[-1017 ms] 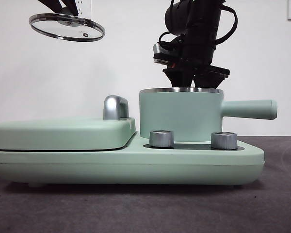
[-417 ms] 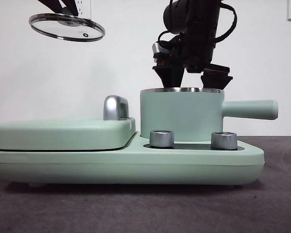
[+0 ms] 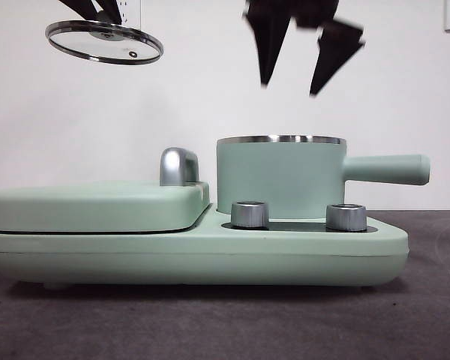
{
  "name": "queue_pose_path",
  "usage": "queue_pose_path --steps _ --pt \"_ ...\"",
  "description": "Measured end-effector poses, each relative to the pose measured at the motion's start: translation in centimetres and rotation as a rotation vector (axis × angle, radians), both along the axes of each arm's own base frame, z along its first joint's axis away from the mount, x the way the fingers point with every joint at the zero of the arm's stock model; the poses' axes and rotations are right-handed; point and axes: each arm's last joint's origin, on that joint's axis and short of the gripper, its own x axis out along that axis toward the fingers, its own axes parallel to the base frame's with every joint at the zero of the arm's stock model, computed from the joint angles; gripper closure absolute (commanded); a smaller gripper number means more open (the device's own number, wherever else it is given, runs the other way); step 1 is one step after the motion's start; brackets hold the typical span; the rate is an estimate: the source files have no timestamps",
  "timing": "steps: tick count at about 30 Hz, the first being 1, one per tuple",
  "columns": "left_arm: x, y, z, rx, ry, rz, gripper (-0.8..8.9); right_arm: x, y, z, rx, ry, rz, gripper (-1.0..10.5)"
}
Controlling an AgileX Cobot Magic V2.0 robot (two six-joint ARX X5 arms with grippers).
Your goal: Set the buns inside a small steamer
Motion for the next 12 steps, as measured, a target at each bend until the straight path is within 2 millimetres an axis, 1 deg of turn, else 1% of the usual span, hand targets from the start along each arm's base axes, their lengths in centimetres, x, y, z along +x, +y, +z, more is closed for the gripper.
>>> queue_pose_path --steps 3,5,9,12 --pt "-0.3 -1.3 0.0 0.0 0.001 -0.037 8.06 -3.0 -1.5 3.7 0.051 -0.091 -0.003 5.1" --pt "-0.6 -2.1 0.0 -0.001 0.001 -0.062 8.06 -5.1 -2.3 5.3 0.079 -0.132 -0.005 5.1" --pt "-1.2 -4.0 0.0 0.0 0.002 -0.117 8.06 -9.6 -3.6 7.9 0.131 -0.202 0.018 5.1" --pt "-1.9 -5.6 0.0 0.0 0.002 -0.167 8.06 -13.2 -4.5 9.0 0.166 -0.237 0.049 5.1"
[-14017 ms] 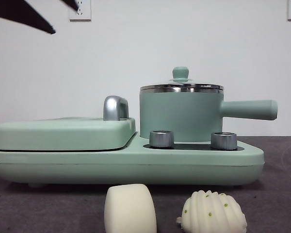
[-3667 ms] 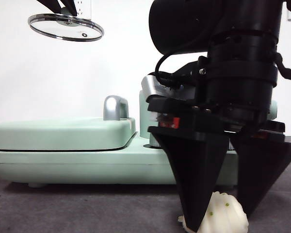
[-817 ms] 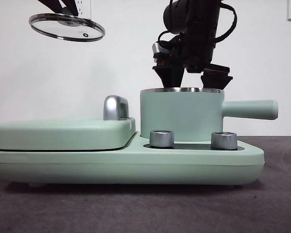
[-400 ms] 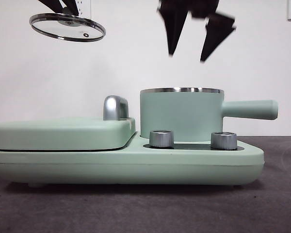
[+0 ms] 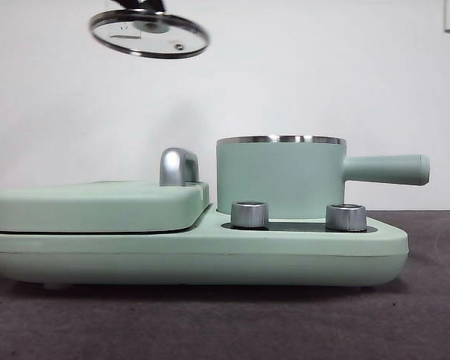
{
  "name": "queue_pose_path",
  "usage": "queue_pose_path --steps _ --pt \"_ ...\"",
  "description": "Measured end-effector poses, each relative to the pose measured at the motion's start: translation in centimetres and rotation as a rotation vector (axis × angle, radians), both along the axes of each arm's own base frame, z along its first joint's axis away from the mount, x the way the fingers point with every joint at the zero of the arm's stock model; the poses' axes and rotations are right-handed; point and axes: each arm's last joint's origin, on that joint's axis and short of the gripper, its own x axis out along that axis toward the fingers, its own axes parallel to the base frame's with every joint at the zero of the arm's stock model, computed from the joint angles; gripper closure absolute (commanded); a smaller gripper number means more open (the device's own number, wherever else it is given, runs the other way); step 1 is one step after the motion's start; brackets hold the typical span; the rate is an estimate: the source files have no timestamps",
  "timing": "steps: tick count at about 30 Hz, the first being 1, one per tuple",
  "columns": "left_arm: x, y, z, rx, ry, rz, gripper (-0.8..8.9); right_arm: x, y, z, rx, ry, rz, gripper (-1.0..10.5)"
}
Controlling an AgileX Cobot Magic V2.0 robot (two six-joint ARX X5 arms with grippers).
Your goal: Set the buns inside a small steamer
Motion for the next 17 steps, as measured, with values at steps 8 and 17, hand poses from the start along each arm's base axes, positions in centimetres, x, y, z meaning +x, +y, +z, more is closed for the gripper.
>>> queue_pose_path --steps 8,17 --pt "-2.1 -4.2 0.0 -0.001 0.001 -0.135 8.06 -7.4 -2.5 -1.2 0.02 -0.011 0.049 5.1" --pt "-4.1 -7.2 0.0 -0.001 0.002 -0.236 8.06 -13.8 -6.8 -6.2 0.194 -0.136 0.061 5.1"
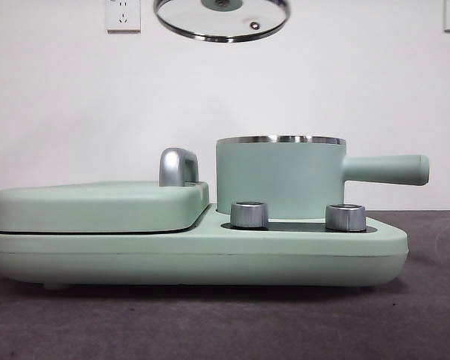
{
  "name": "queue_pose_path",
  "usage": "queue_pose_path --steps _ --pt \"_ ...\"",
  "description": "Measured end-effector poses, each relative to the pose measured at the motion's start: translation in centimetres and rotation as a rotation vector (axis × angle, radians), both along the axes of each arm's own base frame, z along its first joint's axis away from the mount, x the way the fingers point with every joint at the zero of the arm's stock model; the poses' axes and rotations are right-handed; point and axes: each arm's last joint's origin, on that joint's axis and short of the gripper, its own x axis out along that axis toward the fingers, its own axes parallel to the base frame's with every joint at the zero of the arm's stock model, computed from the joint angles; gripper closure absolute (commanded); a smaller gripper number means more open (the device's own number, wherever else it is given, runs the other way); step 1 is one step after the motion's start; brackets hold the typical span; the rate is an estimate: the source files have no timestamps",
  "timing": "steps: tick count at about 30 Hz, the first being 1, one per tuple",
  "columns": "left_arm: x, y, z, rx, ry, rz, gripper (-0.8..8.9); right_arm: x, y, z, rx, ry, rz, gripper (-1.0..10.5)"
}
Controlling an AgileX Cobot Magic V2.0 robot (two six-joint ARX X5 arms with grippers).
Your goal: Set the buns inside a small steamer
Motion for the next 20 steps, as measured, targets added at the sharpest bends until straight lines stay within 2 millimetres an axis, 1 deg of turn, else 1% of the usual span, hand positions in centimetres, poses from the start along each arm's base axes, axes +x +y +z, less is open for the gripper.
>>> queue_pose_path --steps 5,8,12,14,17,20 --pt "-0.3 -1.2 -0.4 0.003 0.009 -0.034 8.06 -2.6 -2.7 -3.9 0.036 -0.041 -0.052 5.1" --pt "0.2 -1.9 -1.1 0.007 0.014 -0.042 8.06 -3.9 -3.9 -5.5 0.086 -0.06 -0.065 5.1" --pt "0.9 -3.3 -2.4 0.025 0.037 -0.059 8.06 -4.8 -4.8 -6.8 0.147 -0.079 -0.08 5.1" --pt "1.4 -4.3 -3.5 0.039 0.055 -0.071 8.06 -5.0 -4.9 -7.3 0.162 -0.072 -0.089 5.1" --pt "2.3 -5.6 -5.0 0.052 0.066 -0.086 8.06 -5.0 -4.9 -7.5 0.171 -0.06 -0.097 5.1" --pt "3.1 -6.4 -6.4 0.072 0.081 -0.092 8.06 -5.0 -4.9 -7.4 0.178 -0.057 -0.101 5.1"
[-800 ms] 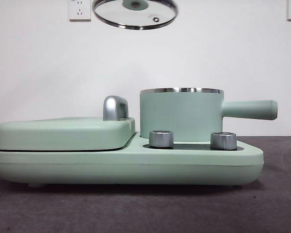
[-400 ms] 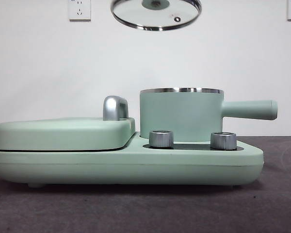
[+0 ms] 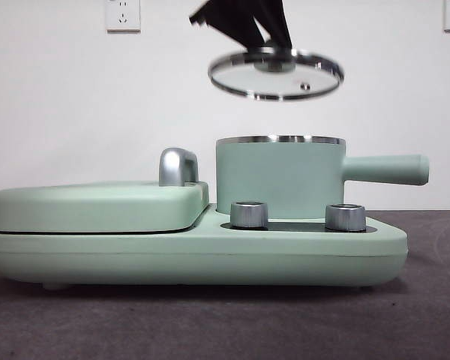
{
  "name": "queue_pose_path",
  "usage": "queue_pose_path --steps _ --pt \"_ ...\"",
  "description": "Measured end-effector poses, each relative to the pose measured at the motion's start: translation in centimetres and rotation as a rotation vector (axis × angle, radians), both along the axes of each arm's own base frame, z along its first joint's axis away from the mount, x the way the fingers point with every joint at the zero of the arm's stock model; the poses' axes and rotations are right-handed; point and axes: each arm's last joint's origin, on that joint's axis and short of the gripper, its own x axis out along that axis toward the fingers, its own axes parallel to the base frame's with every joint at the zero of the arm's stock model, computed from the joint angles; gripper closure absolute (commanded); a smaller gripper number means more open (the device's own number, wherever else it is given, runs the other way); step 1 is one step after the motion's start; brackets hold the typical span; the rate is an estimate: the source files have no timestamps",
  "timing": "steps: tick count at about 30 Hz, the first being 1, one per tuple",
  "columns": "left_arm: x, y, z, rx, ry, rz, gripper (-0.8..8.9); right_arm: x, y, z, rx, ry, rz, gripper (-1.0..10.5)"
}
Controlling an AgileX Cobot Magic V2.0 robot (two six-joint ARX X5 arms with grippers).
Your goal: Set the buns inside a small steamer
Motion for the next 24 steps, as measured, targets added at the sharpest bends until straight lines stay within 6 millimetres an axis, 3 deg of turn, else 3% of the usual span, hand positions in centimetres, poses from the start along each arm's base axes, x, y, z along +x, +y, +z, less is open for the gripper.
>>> queue_pose_path --steps 10,24 --pt "2.1 -1.7 -3.7 0.042 0.046 -0.001 8.06 0.1 -0.1 0.0 -0.007 -0.009 -0.05 5.1" --pt "2.5 -1.8 -4.0 0.03 0.045 0.012 8.06 0.1 -0.2 0.0 -0.007 -0.01 -0.075 5.1"
